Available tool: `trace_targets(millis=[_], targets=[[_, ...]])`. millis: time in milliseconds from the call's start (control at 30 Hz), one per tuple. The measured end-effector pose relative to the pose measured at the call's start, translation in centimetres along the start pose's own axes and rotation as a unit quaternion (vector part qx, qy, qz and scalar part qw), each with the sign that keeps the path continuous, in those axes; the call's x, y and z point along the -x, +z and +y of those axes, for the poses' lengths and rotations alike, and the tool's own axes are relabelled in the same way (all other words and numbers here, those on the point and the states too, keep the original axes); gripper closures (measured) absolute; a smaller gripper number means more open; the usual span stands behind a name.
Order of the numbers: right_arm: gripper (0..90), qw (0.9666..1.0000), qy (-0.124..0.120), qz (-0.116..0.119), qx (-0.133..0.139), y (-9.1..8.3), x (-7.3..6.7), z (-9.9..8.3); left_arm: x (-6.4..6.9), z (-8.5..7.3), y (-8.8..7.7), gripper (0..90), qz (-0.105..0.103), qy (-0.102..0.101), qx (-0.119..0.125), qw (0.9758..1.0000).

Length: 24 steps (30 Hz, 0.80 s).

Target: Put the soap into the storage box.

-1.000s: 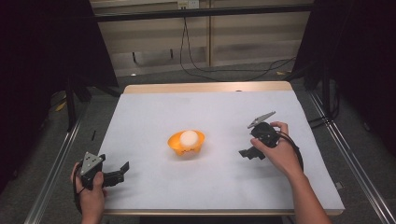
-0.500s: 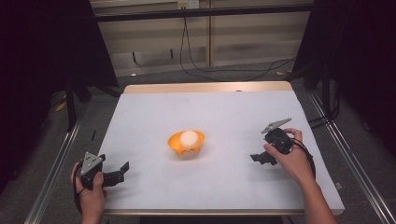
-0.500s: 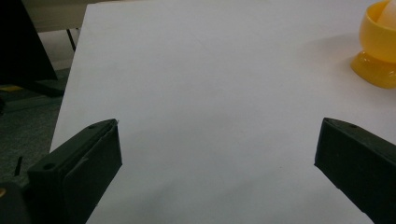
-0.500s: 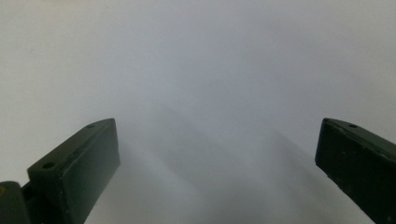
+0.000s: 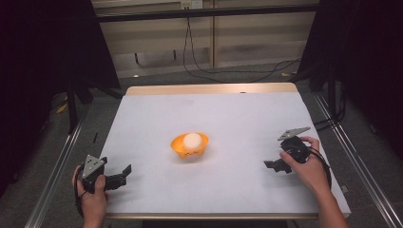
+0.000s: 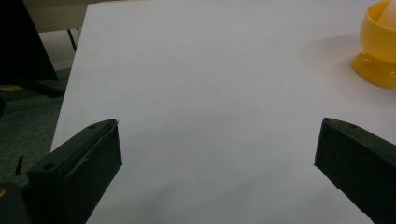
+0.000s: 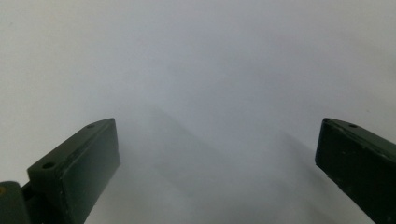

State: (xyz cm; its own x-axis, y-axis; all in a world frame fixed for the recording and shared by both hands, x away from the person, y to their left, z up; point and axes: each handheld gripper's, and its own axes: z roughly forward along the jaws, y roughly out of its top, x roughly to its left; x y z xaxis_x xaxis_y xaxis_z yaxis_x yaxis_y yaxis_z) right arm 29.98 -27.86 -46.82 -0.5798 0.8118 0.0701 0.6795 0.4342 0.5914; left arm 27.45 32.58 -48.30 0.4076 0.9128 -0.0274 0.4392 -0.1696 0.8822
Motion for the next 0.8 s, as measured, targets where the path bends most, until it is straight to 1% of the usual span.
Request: trace_targets(millis=[67,100,133,167,200,333,533,600,800], targets=[[0.0,1.0,0.002,0.0,0.005,-0.3,0.2,-0.4,0.0,0.0,0.0,0.4,0.0,0.0,0.0,1.0],[0.0,0.9999,0.0,0.004,0.012,-0.3,0.3,-0.5,0.0,0.0,0.0,0.4,0.001,0.0,0.0,1.0],[0.0,1.0,0.005,0.0,0.008,-0.5,0.3,-0.7,0.0,0.0,0.0,0.4,0.001,0.0,0.0,1.0],[0.0,0.9999,0.005,0.003,0.012,-0.6,0.4,-0.9,0.0,0.0,0.0,0.4,0.001,0.0,0.0,1.0],[0.0,0.9999,0.005,-0.002,0.013,-0.6,0.4,-1.0,0.0,0.0,0.0,0.5,0.001,0.001,0.0,1.0],[0.0,0.9998,0.007,-0.005,0.016,-0.8,0.6,-1.7,0.0,0.0,0.0,0.4,0.001,0.0,0.0,1.0],[0.0,0.9996,0.014,-0.001,0.026,-1.1,1.0,-2.9,0.0,0.0,0.0,0.5,0.001,0.0,0.0,1.0],[0.0,0.9995,0.015,-0.004,0.028,-1.2,1.1,-3.3,0.0,0.0,0.0,0.5,0.001,0.0,0.0,1.0],[0.1,0.9984,0.032,-0.006,0.046,-2.0,1.6,-4.8,0.0,0.0,0.0,0.4,0.001,0.0,0.0,1.0]])
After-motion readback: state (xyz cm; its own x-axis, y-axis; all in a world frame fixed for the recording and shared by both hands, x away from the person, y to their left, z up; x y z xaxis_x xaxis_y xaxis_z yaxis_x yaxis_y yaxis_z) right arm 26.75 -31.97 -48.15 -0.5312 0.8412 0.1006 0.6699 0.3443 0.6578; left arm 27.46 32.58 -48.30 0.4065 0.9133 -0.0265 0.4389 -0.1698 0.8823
